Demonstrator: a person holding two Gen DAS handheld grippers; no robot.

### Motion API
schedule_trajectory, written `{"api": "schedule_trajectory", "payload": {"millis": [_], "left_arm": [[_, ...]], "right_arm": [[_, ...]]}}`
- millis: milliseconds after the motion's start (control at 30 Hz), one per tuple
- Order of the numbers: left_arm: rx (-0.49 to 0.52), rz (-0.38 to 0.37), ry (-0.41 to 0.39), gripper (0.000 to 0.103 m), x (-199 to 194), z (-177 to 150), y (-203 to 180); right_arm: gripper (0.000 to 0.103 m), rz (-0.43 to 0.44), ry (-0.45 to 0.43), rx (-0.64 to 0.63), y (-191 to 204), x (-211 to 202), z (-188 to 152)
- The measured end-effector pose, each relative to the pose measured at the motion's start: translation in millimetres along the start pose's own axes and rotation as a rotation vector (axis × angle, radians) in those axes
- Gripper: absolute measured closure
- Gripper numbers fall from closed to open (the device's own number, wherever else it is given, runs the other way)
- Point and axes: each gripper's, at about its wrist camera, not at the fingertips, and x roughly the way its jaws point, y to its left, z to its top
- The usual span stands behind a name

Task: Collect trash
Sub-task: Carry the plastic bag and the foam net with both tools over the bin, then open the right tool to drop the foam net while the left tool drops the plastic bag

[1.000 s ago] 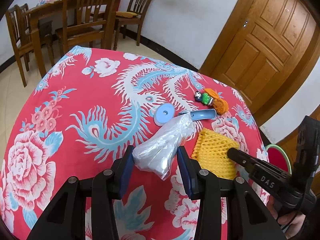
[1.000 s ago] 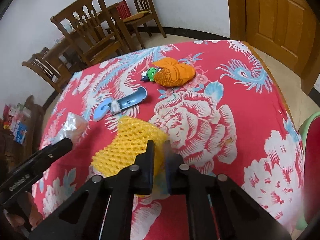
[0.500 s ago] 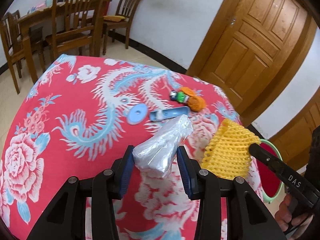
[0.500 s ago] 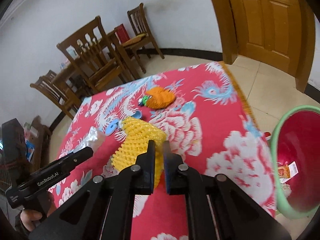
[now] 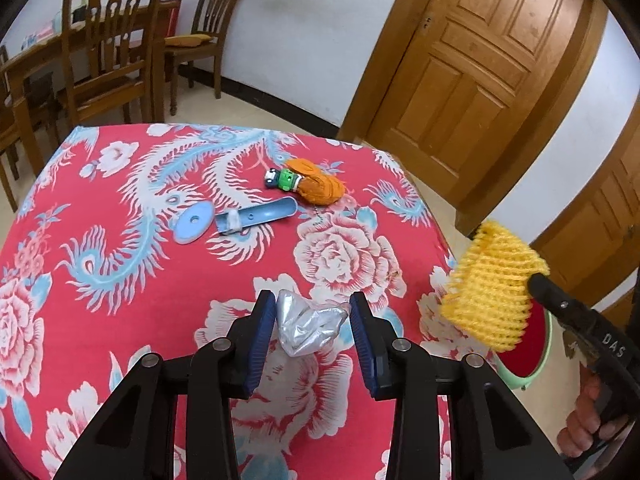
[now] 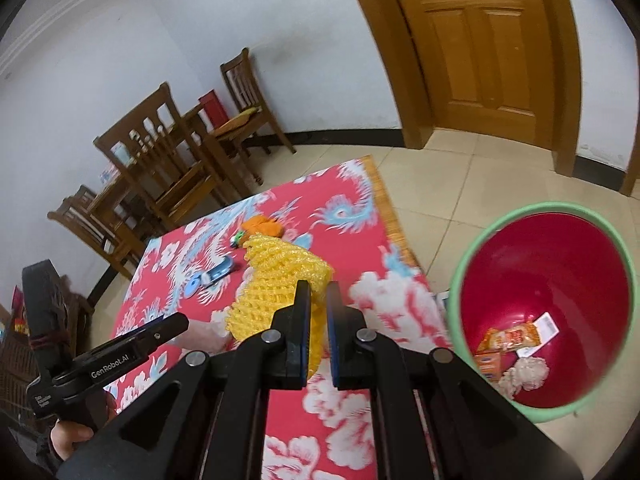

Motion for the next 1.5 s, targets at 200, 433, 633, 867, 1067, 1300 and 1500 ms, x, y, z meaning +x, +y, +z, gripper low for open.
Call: {"api": "schedule_trajectory", "payload": {"millis": [200, 433, 633, 867, 1067, 1300, 1500], "left_arm": [[0.012, -0.019, 0.003, 0.069, -1.5, 0.4, -9.2], [0.05, -0.076, -0.003, 0.07, -5.2, 4.2, -37.8], [0.113, -0.131, -0.007, 0.07, -2.4, 6.8, -78.5], [0.177, -0.197, 0.008, 0.07, 9.5, 3.5, -125.3], [0.232, -0.245, 0.041, 0.07, 26.2, -4.9, -167.0], [0.284, -0.289, 0.085, 0.07, 49.3, -14.6, -205.0], [0.337, -0.312, 0.125, 0.069, 69.3, -25.2, -231.6]], "right_arm": [[0.094, -0.034, -0.035, 0.05, -29.0, -18.3, 1.6], [0.094, -0.095, -0.076, 0.104, -65.8, -41.0, -0.3], [0.094, -0.16, -0.103, 0.141, -95.7, -60.5, -4.4], [0.093, -0.233, -0.113, 0.195, -133.5, -77.6, -12.4], [0.093, -0.269, -0.106, 0.238, -160.8, -85.9, -23.7], [0.092, -0.299, -0.097, 0.282, -185.6, -92.1, -31.7], [0.088, -0.313, -0.087, 0.317, -201.6, -94.8, -37.9]]}}
